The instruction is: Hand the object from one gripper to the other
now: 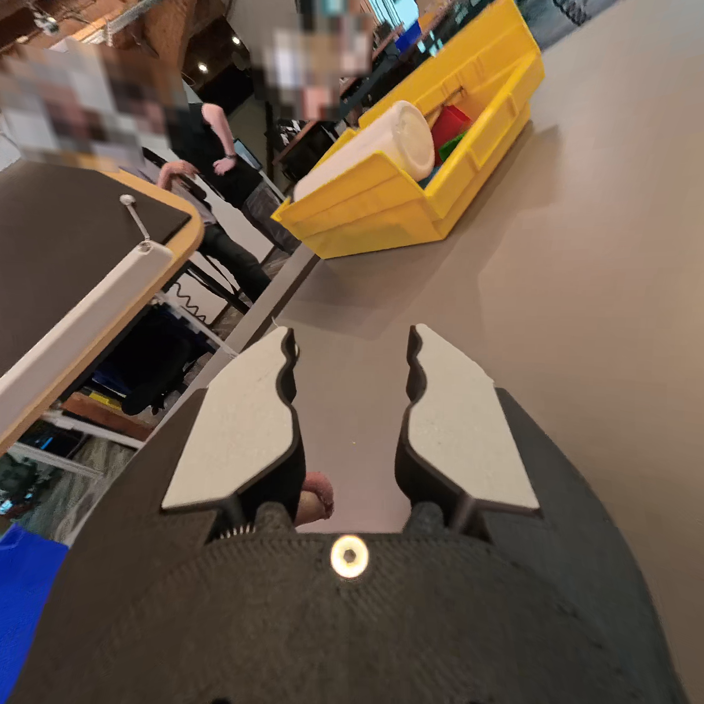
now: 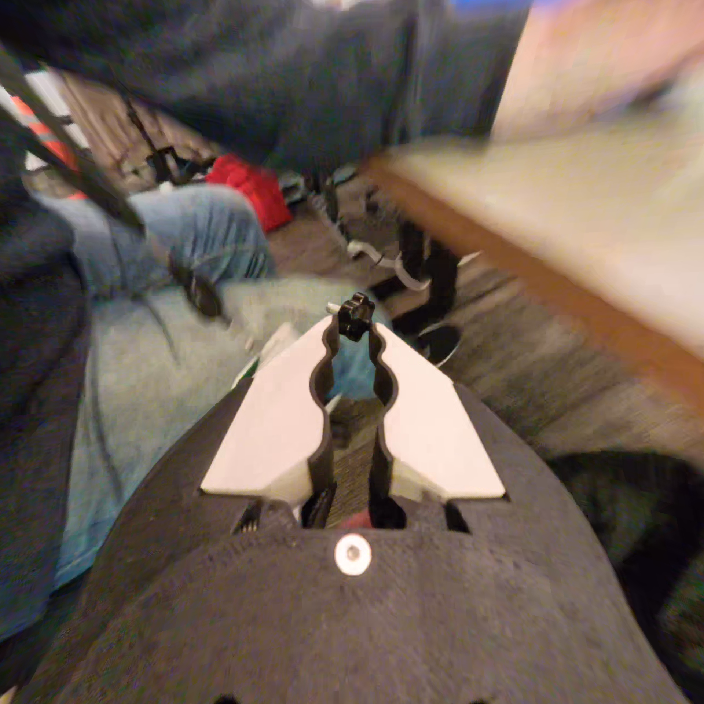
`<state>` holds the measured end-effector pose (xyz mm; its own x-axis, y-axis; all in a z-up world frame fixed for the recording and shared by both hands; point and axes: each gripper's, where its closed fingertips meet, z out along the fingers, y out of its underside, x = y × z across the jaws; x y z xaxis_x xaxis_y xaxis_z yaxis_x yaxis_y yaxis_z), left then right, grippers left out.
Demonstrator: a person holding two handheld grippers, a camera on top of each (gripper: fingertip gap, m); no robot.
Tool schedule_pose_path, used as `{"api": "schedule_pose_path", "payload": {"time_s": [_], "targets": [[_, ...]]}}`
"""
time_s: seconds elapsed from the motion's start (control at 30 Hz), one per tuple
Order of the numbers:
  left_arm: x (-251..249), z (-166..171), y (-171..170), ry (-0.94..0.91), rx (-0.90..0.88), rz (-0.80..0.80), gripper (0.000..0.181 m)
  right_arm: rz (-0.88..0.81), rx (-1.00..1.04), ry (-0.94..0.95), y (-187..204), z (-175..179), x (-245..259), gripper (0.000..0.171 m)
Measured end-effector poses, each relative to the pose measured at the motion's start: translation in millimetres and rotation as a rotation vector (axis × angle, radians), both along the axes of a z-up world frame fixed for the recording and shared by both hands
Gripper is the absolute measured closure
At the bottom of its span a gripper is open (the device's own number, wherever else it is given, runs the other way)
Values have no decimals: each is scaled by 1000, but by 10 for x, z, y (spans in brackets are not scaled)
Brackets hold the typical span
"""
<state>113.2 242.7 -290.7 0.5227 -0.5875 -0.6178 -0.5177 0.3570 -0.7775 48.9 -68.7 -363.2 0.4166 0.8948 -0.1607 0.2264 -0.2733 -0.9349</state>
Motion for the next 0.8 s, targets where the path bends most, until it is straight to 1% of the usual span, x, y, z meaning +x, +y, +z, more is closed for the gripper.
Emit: {"api": "schedule_pose_path", "payload": {"time_s": [0.1, 0.13, 0.2, 0.23, 0.3, 0.37, 0.43, 0.47, 0.53, 0.63, 0.7, 0.8], "targets": [[-143, 190, 22, -160, -22, 8, 128, -63, 267, -31, 658, 876, -14, 159], [-210, 261, 14, -224, -32, 2, 128, -80, 335, -17, 909, 1092, -30, 158], [-430, 361, 49, -310, -56, 30, 131, -107, 439, -25, 1461, 1319, -62, 158], [-536, 354, 72, -308, -70, 27, 131, -113, 472, -28, 1746, 1362, -81, 159], [-780, 272, 152, -238, -65, 19, 126, -115, 479, -14, 2327, 1335, -125, 159], [-1044, 241, 246, -206, -52, 9, 126, -95, 457, -1, 2824, 1209, -192, 159], [-1241, 243, 312, -245, -90, 2, 129, -85, 447, -33, 3187, 1008, -265, 159], [-1307, 277, 322, -285, -102, 13, 130, -82, 444, -50, 3292, 916, -295, 158], [-1311, 348, 263, -369, -127, 0, 134, -91, 441, -45, 3334, 856, -305, 158], [-1191, 320, 194, -327, -108, -20, 130, -183, 466, -3, 3323, 932, -125, 158], [-1237, 352, 204, -366, -115, -18, 132, -224, 444, 28, 3318, 964, -45, 158], [-1353, 396, 240, -428, -122, 25, 132, -215, 442, -34, 3268, 875, -103, 157]]}}
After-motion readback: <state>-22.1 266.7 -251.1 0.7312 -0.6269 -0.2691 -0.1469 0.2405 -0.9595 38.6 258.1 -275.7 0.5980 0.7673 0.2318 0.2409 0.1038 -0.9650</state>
